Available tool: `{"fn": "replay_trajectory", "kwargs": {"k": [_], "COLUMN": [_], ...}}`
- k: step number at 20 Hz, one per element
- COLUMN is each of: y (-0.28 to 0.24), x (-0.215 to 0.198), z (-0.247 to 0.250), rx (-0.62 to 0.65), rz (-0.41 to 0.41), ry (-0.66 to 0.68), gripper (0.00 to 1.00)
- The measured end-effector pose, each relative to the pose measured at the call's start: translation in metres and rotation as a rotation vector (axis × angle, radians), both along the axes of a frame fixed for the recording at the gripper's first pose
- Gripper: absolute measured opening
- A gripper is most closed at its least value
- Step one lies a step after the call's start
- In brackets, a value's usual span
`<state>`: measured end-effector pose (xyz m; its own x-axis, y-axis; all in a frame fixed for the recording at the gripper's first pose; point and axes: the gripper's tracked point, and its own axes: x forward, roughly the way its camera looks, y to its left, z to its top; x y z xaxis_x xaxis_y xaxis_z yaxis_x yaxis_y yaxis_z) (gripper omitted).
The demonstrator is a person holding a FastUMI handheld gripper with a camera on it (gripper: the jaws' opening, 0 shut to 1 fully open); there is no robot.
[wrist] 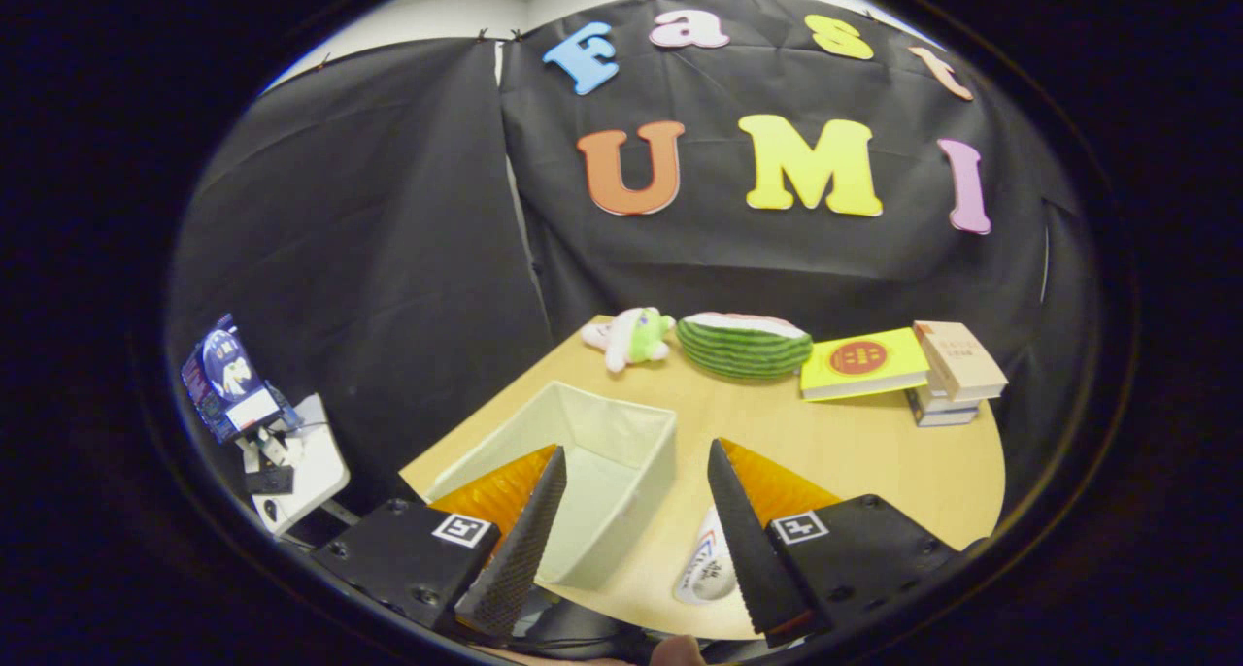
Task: Open the storage box then place both shoes into the box .Put the left shoe in first, then the right shoe, with the right side of both shoes facing outward in a uniform manner.
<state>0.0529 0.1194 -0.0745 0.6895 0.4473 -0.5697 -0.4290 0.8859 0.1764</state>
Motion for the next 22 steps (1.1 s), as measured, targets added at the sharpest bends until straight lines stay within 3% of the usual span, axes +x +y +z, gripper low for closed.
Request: {"fn": "replay_trajectory", "kwargs": {"k": [12, 22], "y": [-0.087, -0.084], "x": [-0.004, 0.001], "z": [-0.192, -0.267], "rx": [-0.141, -0.099], "rz": [-0.124, -0.17], "ry": [0.485, 0.702], "gripper": [0.9, 0.89]}}
